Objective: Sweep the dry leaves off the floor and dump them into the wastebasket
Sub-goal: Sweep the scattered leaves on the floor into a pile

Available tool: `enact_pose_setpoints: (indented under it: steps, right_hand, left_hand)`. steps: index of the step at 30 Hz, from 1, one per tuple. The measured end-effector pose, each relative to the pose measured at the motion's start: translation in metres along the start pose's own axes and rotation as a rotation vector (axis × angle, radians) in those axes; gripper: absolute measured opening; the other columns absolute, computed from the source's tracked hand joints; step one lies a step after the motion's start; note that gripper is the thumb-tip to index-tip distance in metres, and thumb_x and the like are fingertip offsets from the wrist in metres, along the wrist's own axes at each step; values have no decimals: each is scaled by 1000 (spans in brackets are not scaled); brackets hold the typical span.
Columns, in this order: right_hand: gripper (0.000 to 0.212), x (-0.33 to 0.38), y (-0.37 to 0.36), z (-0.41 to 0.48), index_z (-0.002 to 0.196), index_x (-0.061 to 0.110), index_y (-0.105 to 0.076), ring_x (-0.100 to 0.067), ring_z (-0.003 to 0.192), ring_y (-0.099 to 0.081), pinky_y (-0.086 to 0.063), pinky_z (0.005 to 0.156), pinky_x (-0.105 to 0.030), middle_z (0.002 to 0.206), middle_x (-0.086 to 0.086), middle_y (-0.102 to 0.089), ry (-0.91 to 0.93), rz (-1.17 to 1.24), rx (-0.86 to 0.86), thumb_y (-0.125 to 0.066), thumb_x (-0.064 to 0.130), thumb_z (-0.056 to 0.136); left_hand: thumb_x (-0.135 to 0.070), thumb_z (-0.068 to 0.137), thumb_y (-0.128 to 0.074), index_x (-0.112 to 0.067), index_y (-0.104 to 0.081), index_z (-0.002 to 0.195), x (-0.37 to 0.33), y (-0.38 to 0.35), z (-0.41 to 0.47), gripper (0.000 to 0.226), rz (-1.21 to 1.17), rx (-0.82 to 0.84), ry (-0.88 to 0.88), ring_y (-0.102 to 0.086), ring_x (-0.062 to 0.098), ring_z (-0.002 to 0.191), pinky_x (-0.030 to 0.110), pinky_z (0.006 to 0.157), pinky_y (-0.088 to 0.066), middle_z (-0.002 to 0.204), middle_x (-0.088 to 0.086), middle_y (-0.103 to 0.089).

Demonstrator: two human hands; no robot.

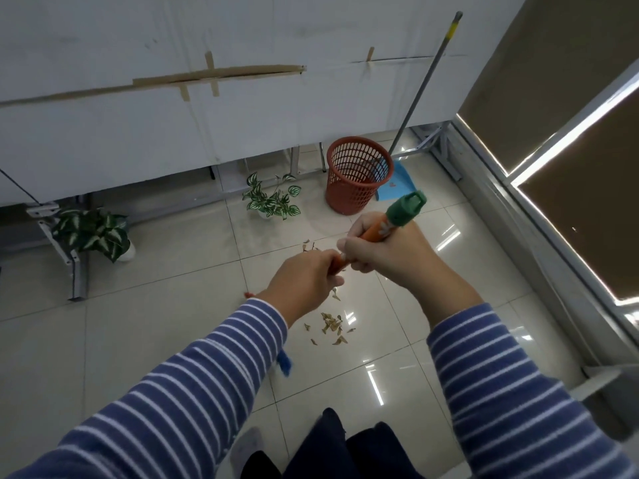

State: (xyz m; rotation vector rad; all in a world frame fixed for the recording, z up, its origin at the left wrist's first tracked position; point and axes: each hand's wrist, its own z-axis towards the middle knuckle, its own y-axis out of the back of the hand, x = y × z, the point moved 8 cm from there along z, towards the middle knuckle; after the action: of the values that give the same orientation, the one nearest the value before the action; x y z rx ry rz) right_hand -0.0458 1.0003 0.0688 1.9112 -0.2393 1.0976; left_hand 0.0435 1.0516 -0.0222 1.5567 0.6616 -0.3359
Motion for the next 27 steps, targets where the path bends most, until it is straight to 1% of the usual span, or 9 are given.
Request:
enact_pose_setpoints:
  steps: [4,7,11,13,15,19,23,25,27]
  right_hand:
    - [9,-15,-12,-6,74,18,-66,-26,70,-71,-62,68,-40,72,-7,-71,-76,-40,69,-71,20,81]
    - [5,-23,-15,-9,77,18,-65,-20,73,-68,-61,71,-36,75,-2,-68,-72,-127,77,-68,17,80]
    - [5,-31,-23,-13,79,21,-64,-11,78,-63,-56,69,-24,82,4,-65,-35,-215,108,-67,17,79]
    - [5,-35,-19,-17,79,21,-66,-10,81,-61,-53,67,-21,87,4,-64,-26,-204,101,-67,16,78]
    - [6,-34,-11,-21,77,21,-65,-10,83,-60,-54,69,-22,88,3,-63,4,-209,102,-68,15,79]
    - [19,-26,15,-27,70,29,-59,-7,78,-60,-54,70,-22,78,10,-61,52,-204,106,-69,16,80]
    - [19,-20,37,-27,70,28,-62,-2,71,-62,-53,63,-18,73,9,-64,55,-169,138,-71,14,79]
    - [20,-22,39,-26,69,27,-62,2,64,-61,-49,58,-14,70,10,-63,39,-156,161,-71,12,78]
    - [18,-29,35,-24,69,26,-62,-1,64,-61,-51,60,-17,71,9,-64,15,-172,175,-70,12,78]
  left_hand:
    - [-36,90,-60,-23,-60,110,2,-33,-9,24,-90,111,55,-61,16,89,30,83,-51,96,-1,-66]
    - [-33,90,-61,-18,-59,106,-1,-48,-8,23,-128,108,71,-60,16,90,24,79,-44,98,1,-66]
    - [-31,89,-62,-18,-59,108,-4,-58,-5,23,-158,93,92,-58,17,90,27,80,-45,100,0,-64]
    - [-31,89,-61,-18,-58,107,-8,-58,-3,23,-136,70,66,-54,15,84,26,73,-40,95,-2,-60]
    - [-32,90,-60,-19,-57,109,-14,-55,-1,24,-107,55,44,-49,15,80,26,70,-37,93,-1,-57]
    - [-39,87,-62,-19,-57,107,-30,-44,4,29,-47,7,-22,-55,19,81,28,68,-43,94,2,-58]
    - [-44,87,-61,-20,-56,96,-49,-35,7,26,13,-38,-83,-54,17,76,18,55,-32,88,-2,-54]
    - [-44,87,-61,-21,-56,99,-51,-40,8,27,4,-20,-68,-55,17,79,20,59,-35,91,-1,-55]
    - [-43,87,-62,-22,-55,103,-50,-51,7,27,-42,14,-33,-56,18,83,25,68,-43,94,-1,-57]
